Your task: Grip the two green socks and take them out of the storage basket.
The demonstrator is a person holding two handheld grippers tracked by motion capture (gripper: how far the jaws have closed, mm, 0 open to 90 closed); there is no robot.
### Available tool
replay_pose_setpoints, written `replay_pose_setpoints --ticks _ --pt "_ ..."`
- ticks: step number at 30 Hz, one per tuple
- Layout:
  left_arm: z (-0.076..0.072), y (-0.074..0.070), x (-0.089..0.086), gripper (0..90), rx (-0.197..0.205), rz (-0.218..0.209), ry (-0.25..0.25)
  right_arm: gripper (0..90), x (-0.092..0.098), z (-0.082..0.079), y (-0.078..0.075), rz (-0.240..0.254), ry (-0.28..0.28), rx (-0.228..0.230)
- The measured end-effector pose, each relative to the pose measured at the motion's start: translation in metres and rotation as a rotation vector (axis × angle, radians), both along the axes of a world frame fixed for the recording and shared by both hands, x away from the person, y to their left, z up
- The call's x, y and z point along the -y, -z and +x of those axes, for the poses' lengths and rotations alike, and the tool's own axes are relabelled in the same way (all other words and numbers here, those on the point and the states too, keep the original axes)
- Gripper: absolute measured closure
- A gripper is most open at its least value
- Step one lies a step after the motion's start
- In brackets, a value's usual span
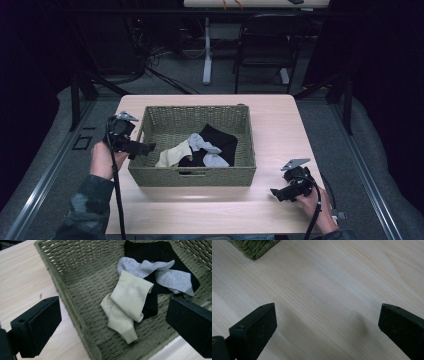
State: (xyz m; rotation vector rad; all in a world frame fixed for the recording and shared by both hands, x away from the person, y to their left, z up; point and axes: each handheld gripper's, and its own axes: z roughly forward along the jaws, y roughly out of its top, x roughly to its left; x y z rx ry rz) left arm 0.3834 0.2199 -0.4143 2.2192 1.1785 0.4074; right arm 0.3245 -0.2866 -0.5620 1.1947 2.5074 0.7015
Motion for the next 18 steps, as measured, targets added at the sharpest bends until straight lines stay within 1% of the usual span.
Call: replay_pose_setpoints --ticks 1,2,3,4,5,6,7,8,9,10,11,12,13,14,16,17,18 --pt "0.003 0.000 0.003 0.1 -0.004 0.002 0.006 1.0 0.000 0.000 0.000 0.004 0.000 0.000" --pt "0.008 0.001 0.008 0.1 -0.017 0.000 0.020 1.0 0.000 0.000 0.000 -0.001 0.000 -0.002" --pt "0.008 0.001 0.008 0.1 -0.017 0.000 0.020 1.0 0.000 0.000 0.000 -0.001 0.000 -0.002" --pt "0.014 0.001 0.013 0.1 -0.028 0.004 0.036 1.0 0.000 0.000 0.000 0.000 -0.001 -0.003" --pt "0.014 0.001 0.013 0.2 -0.028 0.004 0.036 1.0 0.000 0.000 0.000 0.000 -0.001 -0.003" --pt "0.020 0.003 0.020 0.2 -0.042 0.007 0.050 1.0 0.000 0.000 0.001 0.009 0.002 -0.004" --pt "0.020 0.003 0.020 0.2 -0.042 0.007 0.050 1.0 0.000 0.000 0.001 0.009 0.002 -0.004" --pt "0.023 0.005 0.023 0.2 -0.050 0.008 0.057 1.0 0.000 0.000 0.001 0.009 0.002 -0.004" --pt "0.026 0.006 0.027 0.2 -0.055 0.017 0.065 1.0 0.000 0.000 0.000 0.008 0.002 -0.004" --pt "0.032 0.009 0.034 0.3 -0.074 0.034 0.085 1.0 0.000 0.000 0.000 0.005 0.000 -0.002" --pt "0.032 0.009 0.034 0.3 -0.074 0.034 0.085 1.0 0.000 0.000 0.000 0.005 0.000 -0.002" --pt "0.038 0.013 0.040 0.5 -0.088 0.044 0.098 1.1 0.000 0.000 0.000 0.005 0.000 -0.001" --pt "0.038 0.013 0.040 0.8 -0.088 0.044 0.098 1.1 0.000 0.000 0.000 0.005 0.000 -0.001" --pt "0.042 0.015 0.043 0.8 -0.096 0.038 0.102 1.1 0.000 0.000 0.000 -0.004 -0.001 -0.003" --pt "0.044 0.017 0.044 1.0 -0.101 0.043 0.100 1.1 0.000 0.000 0.000 -0.005 -0.004 -0.005" --pt "0.049 0.022 0.048 1.2 -0.123 0.059 0.113 1.1 0.000 0.000 0.001 -0.003 -0.007 -0.001" --pt "0.051 0.024 0.051 1.2 -0.135 0.062 0.118 1.1 0.000 0.000 0.001 0.004 -0.005 -0.005"
